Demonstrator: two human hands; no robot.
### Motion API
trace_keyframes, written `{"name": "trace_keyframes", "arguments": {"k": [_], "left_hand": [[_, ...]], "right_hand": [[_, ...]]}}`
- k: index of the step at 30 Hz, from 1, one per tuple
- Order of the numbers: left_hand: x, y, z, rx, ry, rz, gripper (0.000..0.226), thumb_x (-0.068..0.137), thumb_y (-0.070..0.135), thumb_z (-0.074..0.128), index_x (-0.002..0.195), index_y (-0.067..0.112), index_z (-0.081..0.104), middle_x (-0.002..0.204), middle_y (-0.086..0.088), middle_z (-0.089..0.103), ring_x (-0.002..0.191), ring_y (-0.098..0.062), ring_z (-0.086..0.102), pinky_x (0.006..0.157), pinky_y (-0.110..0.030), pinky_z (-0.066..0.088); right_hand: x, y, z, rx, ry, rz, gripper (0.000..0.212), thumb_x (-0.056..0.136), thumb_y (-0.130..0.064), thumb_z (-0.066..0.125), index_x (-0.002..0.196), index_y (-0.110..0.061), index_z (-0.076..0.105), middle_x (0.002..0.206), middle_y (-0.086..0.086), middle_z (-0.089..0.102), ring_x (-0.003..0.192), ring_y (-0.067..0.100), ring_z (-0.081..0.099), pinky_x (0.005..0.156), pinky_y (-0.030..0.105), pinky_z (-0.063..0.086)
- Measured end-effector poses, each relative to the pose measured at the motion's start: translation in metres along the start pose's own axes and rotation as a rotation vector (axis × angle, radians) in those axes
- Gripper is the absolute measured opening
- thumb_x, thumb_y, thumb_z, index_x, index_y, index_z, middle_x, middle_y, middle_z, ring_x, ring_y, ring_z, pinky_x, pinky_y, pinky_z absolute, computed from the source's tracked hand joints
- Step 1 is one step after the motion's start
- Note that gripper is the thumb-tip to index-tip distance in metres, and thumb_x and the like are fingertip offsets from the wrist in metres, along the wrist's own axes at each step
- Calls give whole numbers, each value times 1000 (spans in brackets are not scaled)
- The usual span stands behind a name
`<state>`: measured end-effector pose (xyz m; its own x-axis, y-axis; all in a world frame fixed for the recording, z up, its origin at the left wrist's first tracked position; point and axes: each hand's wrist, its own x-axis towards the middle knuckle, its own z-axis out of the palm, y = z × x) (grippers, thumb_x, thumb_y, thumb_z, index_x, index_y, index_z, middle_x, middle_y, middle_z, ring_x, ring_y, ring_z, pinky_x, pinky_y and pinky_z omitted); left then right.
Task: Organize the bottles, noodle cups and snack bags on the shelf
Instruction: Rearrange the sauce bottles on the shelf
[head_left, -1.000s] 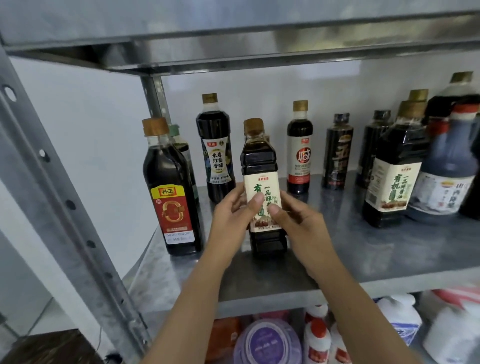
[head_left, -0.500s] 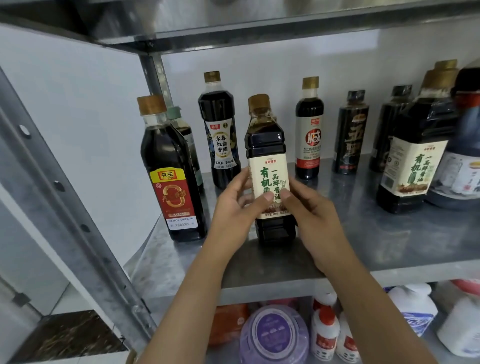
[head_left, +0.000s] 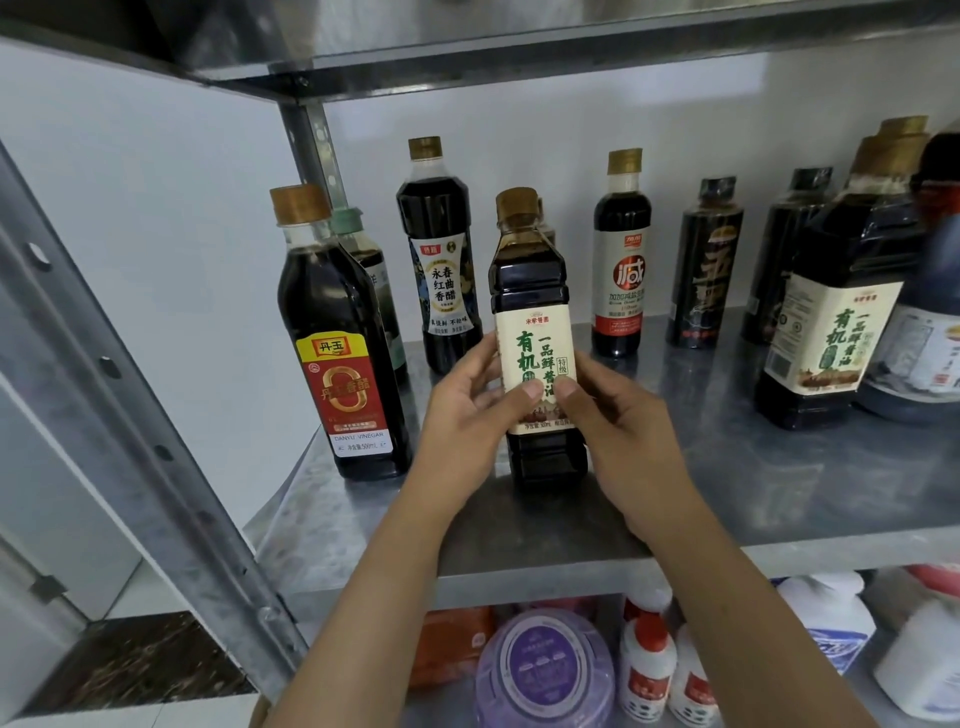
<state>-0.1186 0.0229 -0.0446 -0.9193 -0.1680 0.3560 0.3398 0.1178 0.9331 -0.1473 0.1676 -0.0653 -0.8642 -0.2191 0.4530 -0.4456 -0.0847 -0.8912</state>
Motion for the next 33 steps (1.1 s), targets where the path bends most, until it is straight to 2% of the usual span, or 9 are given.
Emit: {"name": "trace_keyframes", "arguments": {"k": [7, 14, 20, 25, 29, 31, 33], "left_hand": [[-1, 1, 1, -7, -5, -3, 61, 93, -4, 61, 149, 9, 41, 129, -10, 65, 103, -2, 69, 85, -23, 57], [-1, 1, 0, -10, -5, -7, 60, 93, -3, 61, 149, 9, 42, 130, -10, 65, 107, -6, 69, 87, -25, 58], [-2, 3, 2, -20, -6, -11, 60, 93, -4, 60, 149, 9, 41, 131, -10, 65, 104, -3, 69, 85, -22, 57], [-3, 2, 1, -19, -13, -7, 61, 93, 0, 61, 149, 11, 42, 134, -8, 64, 115, -11, 66, 94, -27, 56], [-4, 1, 2, -14, -8, 0, 61, 93, 1, 62, 149, 11, 42, 133, -7, 65, 120, -15, 64, 94, -27, 56], [-5, 1, 2, -7, -2, 12, 57, 94, 5, 60, 148, 12, 44, 131, -5, 67, 119, -14, 64, 90, -24, 55], [-6, 2, 4, -15, 13, 14, 52, 95, 17, 59, 145, 12, 48, 129, -3, 68, 117, -12, 65, 91, -23, 55]], "right_hand": [[0, 0, -1, 3, -4, 7, 38, 100, -22, 55, 138, -29, 57, 118, -18, 70, 113, 0, 63, 96, 22, 52], [0, -1, 0, -2, -1, 12, 39, 101, -21, 54, 140, -27, 56, 122, -14, 70, 117, 3, 62, 103, 32, 50], [-1, -3, -1, -4, -5, 13, 38, 101, -21, 54, 137, -32, 55, 120, -20, 68, 114, -2, 62, 99, 23, 50], [-4, -2, 0, 17, 15, 26, 40, 100, -23, 56, 140, -29, 55, 121, -19, 68, 114, -2, 61, 97, 21, 50], [-6, -4, 1, 63, 37, 33, 40, 98, -19, 59, 136, -32, 56, 111, -27, 69, 109, -7, 63, 88, 13, 51], [-7, -6, 1, 49, 41, 17, 41, 97, -19, 60, 136, -31, 56, 112, -26, 69, 108, -7, 63, 87, 12, 51], [-7, -7, 1, 49, 58, 7, 43, 95, -20, 64, 135, -31, 57, 114, -22, 69, 107, -6, 64, 89, 15, 53]]}}
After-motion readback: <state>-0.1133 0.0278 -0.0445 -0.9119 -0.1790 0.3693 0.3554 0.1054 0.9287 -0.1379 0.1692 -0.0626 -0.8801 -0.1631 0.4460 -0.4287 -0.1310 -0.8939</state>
